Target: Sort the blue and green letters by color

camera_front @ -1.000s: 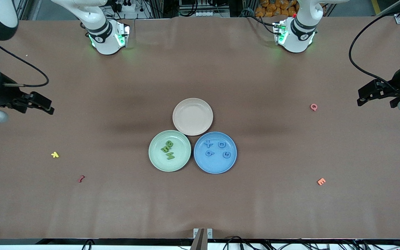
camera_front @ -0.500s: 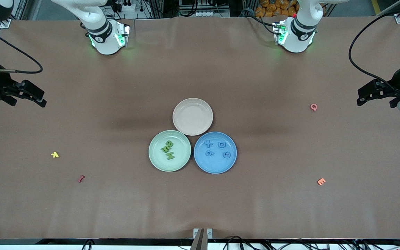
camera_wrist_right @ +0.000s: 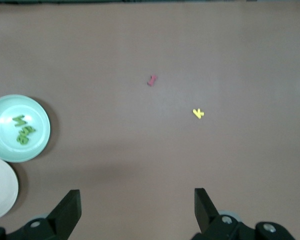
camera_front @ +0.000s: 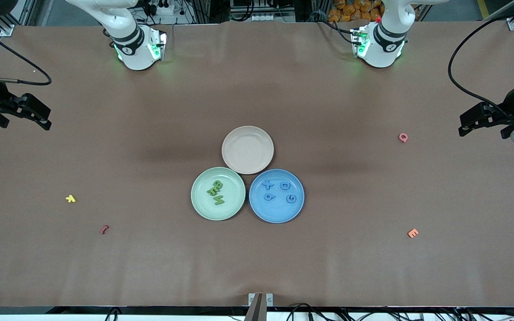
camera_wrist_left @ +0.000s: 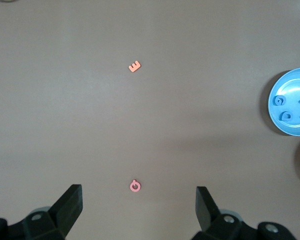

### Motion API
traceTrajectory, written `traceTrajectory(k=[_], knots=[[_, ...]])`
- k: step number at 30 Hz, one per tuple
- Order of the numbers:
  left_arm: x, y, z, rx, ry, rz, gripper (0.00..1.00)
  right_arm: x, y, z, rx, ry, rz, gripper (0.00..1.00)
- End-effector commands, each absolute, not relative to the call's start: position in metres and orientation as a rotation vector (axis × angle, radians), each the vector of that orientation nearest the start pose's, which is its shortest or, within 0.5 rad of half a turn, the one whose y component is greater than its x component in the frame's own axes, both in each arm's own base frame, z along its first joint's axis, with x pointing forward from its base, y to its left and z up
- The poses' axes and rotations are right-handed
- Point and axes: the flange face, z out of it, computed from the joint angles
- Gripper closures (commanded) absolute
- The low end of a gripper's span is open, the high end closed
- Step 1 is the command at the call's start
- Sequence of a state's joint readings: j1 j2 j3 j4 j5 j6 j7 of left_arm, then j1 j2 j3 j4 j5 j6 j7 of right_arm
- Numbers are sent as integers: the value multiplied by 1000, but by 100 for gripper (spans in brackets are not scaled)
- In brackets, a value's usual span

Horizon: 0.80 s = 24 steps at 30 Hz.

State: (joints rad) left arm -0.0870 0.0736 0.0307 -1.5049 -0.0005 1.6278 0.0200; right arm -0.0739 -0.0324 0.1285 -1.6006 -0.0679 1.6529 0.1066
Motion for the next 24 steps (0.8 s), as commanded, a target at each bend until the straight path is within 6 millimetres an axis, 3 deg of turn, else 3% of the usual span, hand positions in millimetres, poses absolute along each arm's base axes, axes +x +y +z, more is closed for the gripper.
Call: traceTrajectory(k=[1,24], knots=[[583,-32,622,-3130,128,-77,0,552,22,635,-3214,73,-115,0],[583,-34,622,-3130,130,-77,0,556,9,627,-3209,125,-104,0]])
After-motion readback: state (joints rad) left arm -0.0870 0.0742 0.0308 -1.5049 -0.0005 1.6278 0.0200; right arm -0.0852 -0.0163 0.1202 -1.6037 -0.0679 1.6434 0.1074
